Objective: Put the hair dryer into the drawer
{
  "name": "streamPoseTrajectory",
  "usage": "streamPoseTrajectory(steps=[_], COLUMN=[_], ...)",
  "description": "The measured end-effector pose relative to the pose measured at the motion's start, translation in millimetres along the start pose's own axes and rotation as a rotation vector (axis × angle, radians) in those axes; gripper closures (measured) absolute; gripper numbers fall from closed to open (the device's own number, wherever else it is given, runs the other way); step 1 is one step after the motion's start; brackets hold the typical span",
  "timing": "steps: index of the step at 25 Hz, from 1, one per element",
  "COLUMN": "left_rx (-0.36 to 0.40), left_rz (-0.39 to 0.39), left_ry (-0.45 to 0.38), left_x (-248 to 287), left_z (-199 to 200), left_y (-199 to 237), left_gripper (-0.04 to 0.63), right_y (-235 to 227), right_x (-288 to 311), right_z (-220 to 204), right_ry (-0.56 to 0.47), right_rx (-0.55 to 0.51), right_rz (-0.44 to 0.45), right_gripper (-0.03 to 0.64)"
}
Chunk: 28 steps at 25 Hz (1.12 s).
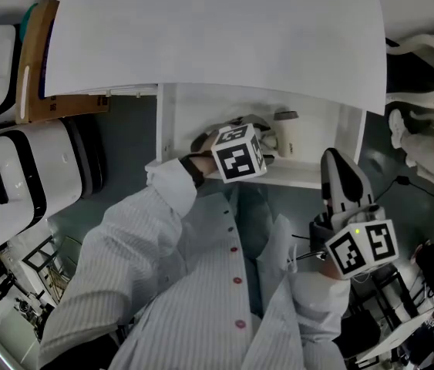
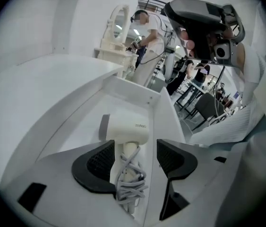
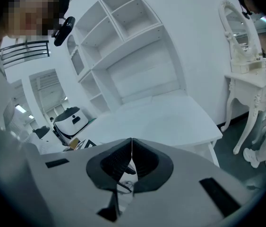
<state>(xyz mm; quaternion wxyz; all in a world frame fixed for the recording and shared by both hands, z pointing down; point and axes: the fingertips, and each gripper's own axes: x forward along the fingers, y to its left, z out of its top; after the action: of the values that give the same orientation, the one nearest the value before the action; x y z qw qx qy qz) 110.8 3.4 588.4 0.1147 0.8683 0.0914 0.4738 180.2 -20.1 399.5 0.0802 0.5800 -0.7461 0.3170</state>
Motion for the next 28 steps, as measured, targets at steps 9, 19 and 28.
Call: streamPoseTrajectory(steps=[9,19,28], left_rx=[-0.034,-0.152,-0.156], left_rz=[0.048,0.105,0.083], left_ry=[-0.156,-0.593,-0.969], left_x=[-67,-189,-298], left_z=[49,135,196], left_y=[-14,-51,-98], left_gripper=[0.317,0.416,0.583], right_y=[34,70,103], right_x=[-20,-48,-66], right_z=[54,98,125], right_ry=[-0.045,-0.156,-0.249], right_rx=[-0.144,-0.23,-0.29], right_rz=[0.047,0.104,0.177], right_gripper=[0.604,0.604,0.604])
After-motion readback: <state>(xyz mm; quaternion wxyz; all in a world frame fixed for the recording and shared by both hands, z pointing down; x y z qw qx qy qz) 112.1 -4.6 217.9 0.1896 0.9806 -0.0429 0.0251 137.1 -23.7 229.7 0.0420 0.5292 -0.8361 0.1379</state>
